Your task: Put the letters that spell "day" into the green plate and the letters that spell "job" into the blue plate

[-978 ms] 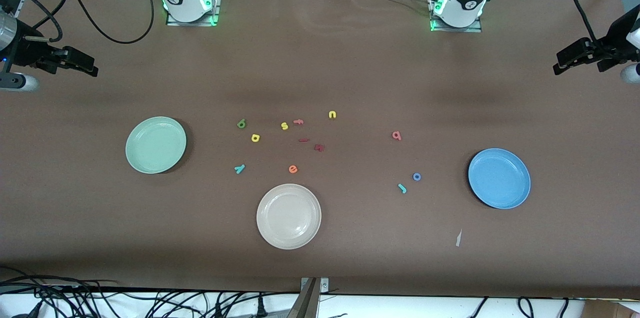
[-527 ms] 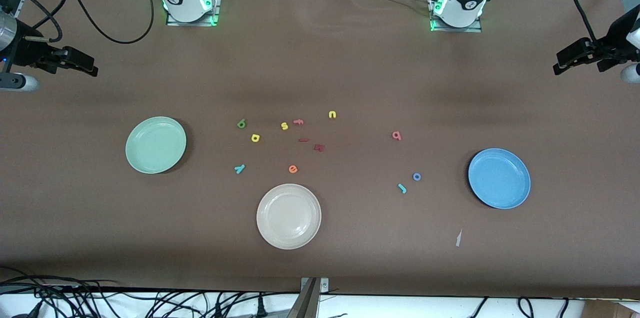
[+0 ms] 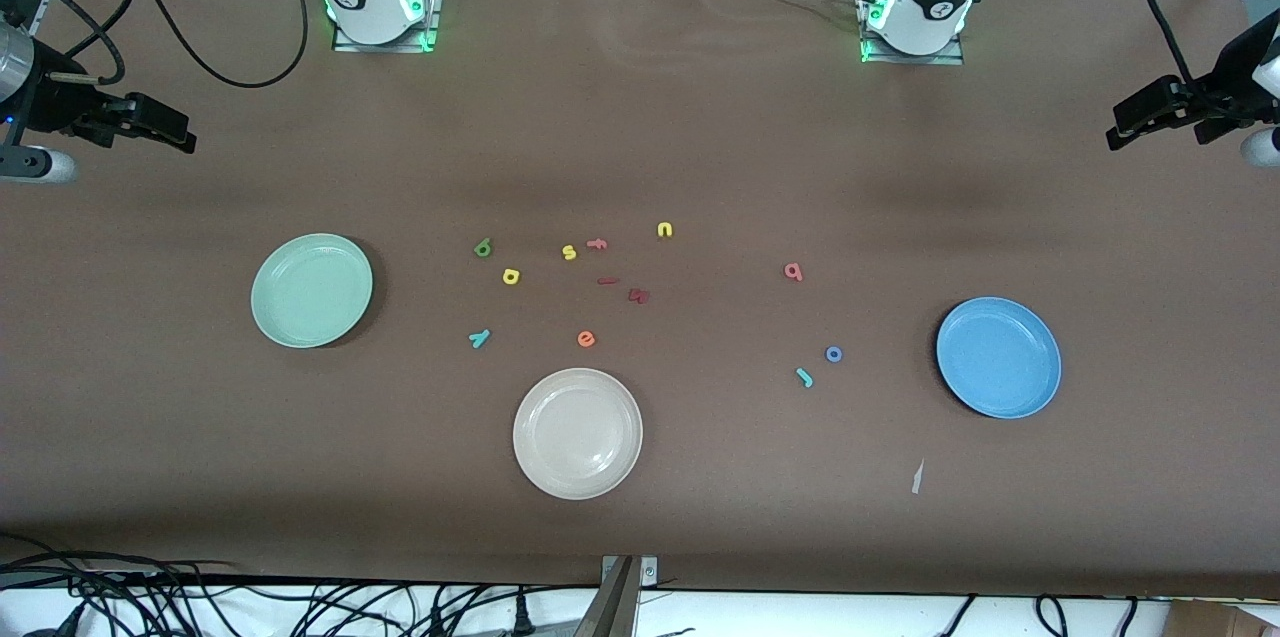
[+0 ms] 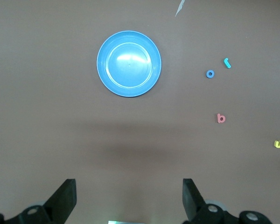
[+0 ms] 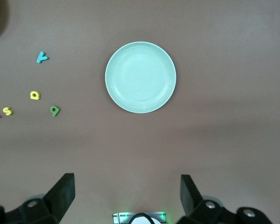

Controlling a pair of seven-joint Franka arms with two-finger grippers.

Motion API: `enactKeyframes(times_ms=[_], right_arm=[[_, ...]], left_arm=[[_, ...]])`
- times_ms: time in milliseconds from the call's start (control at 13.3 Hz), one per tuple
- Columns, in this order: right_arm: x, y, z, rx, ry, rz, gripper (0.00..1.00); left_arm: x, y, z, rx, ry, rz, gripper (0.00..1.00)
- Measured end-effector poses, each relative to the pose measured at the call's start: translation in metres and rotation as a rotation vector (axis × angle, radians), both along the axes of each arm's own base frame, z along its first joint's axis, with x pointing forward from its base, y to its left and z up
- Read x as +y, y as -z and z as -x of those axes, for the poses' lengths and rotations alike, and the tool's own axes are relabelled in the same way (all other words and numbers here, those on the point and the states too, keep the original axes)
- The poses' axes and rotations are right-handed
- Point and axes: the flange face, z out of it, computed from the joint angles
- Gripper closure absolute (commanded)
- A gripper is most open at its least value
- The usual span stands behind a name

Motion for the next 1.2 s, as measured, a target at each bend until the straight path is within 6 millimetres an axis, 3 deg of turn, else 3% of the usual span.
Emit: enactKeyframes(times_ms=[828,978,1204], right_arm=[[0.0,0.002,-0.003,-0.006,-0.001,0.0,0.0],[0.005,0.022,-0.016,-0.001,-0.009,0.0,0.0],[0.044,0.104,-0.047,0.111,-0.09,0.044,0.0]], left_arm=[[0.0,0.0,0.0,0.0,0.0,0.0,0.0],[0.0,0.0,0.0,0.0,0.0,0.0,0.0],[-0.001,0.0,0.0,0.001,0.001,0.0,0.0]])
